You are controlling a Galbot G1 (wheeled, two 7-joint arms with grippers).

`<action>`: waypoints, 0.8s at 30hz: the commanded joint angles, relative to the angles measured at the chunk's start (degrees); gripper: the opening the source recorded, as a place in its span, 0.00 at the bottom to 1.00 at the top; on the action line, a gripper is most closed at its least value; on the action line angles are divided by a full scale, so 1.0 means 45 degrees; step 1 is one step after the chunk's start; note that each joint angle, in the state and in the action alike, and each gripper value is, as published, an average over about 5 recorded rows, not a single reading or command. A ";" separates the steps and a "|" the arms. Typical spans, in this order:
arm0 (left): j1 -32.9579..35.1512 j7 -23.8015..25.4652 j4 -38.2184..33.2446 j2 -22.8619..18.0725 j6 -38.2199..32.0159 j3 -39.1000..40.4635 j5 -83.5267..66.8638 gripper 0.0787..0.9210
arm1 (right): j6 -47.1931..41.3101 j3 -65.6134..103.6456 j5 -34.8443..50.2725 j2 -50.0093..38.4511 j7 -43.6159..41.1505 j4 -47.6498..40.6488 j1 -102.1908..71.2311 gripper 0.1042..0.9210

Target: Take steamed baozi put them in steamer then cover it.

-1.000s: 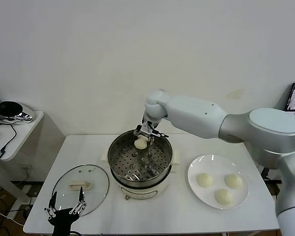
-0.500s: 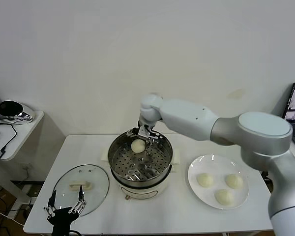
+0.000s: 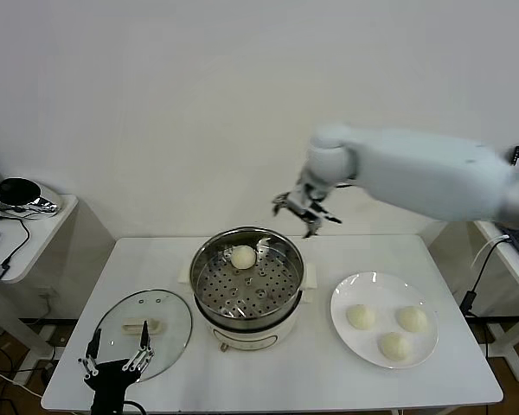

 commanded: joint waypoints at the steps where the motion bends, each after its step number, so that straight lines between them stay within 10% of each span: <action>1: 0.0011 0.0011 -0.0057 0.0004 0.0029 0.0035 0.0040 0.88 | -0.3149 -0.1126 0.0798 -0.4244 0.0104 0.3212 0.0692 0.88; 24: 0.0260 0.0016 -0.0070 -0.0268 0.0059 0.0029 0.0489 0.88 | -0.2916 0.5471 -0.2527 -0.4748 0.0936 0.1120 -0.9098 0.88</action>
